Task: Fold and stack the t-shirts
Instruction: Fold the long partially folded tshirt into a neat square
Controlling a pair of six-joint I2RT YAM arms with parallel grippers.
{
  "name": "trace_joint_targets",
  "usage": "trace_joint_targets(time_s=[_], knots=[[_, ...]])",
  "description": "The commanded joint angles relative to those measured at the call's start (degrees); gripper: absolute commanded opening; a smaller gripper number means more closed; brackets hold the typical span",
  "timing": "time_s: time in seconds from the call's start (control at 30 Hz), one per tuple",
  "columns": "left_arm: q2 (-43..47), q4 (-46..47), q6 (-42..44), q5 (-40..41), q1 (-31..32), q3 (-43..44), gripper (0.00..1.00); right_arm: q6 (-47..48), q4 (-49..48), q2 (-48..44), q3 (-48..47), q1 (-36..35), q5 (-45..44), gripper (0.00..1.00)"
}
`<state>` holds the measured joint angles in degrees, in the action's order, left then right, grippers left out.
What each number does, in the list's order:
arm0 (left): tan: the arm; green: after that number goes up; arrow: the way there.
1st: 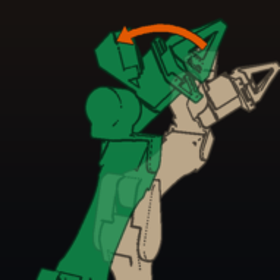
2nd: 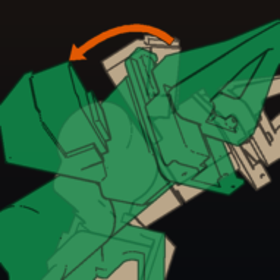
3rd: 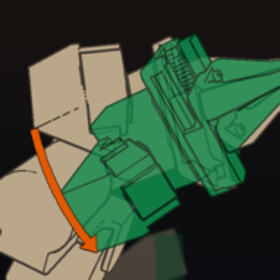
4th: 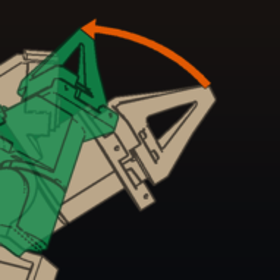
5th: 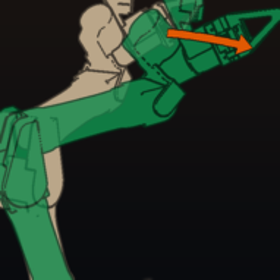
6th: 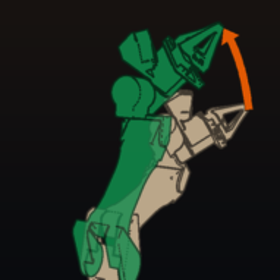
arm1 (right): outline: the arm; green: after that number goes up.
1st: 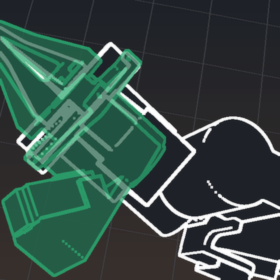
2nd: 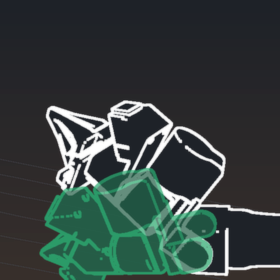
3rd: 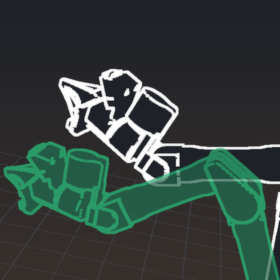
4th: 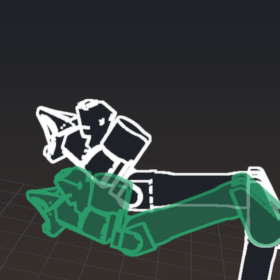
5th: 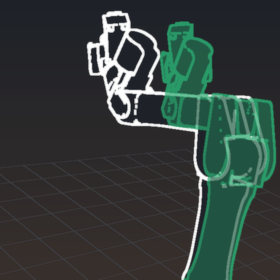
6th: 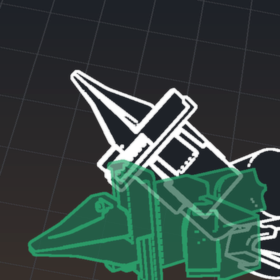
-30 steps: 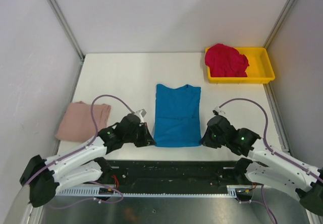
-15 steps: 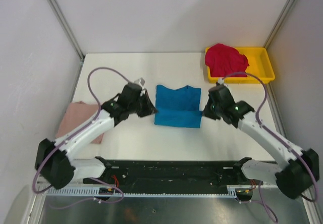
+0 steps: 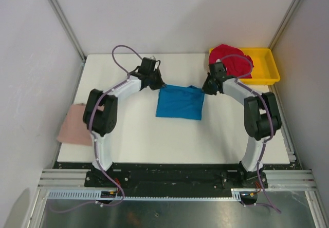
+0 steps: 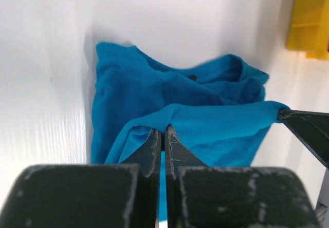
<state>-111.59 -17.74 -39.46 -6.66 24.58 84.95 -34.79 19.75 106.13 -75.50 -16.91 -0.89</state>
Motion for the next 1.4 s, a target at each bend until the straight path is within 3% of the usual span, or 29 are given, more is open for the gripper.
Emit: trace_joint_targets(time_s=[0.0, 0.2, 0.47, 0.57, 0.67, 0.73, 0.83, 0.93, 1.17, 1.37], knots=[[-7.7, 5.5, 3.7, -3.9, -1.7, 9.6, 0.0, 0.7, -4.2, 5.3, -7.9, 1.5, -0.1, 0.0], [-15.0, 5.9, 3.8, -6.3, -2.5, 15.9, 0.0, 0.6, -0.7, 11.5, -15.1, 2.0, -1.3, 0.01], [-12.5, 6.3, 3.1, -4.5, -5.4, 14.6, 0.01, 3.6, 3.1, 12.2, -21.7, 3.5, -1.1, 0.3], [-12.0, 6.3, 3.3, -4.4, -6.6, 14.6, 0.14, 4.6, 4.8, 11.1, -23.4, 3.5, -1.7, 0.39], [-10.6, 6.5, 3.6, -3.5, -8.0, 13.4, 0.41, 5.8, 6.0, 9.5, -23.8, 2.8, -3.2, 0.43], [-9.7, 6.6, 4.2, -3.5, -8.8, 13.0, 0.52, 6.5, 6.1, 8.5, -23.5, 2.3, -3.4, 0.4], [-8.2, 6.6, 4.9, -3.8, -9.3, 12.4, 0.57, 7.8, 5.1, 8.1, -22.7, 1.1, -1.5, 0.28], [-5.9, 6.7, 5.2, -4.6, -9.0, 10.2, 0.49, 9.1, 5.0, 9.4, -22.8, -0.4, -0.6, 0.13], [-2.6, 6.7, 5.9, -8.3, -5.6, 4.3, 0.06, 9.2, 4.5, 14.2, -24.2, -1.3, 0.2, 0.01], [-5.1, 6.6, 5.4, -10.0, -2.9, 4.4, 0.0, 9.2, 5.7, 17.6, -27.5, -1.2, 0.2, 0.0]])
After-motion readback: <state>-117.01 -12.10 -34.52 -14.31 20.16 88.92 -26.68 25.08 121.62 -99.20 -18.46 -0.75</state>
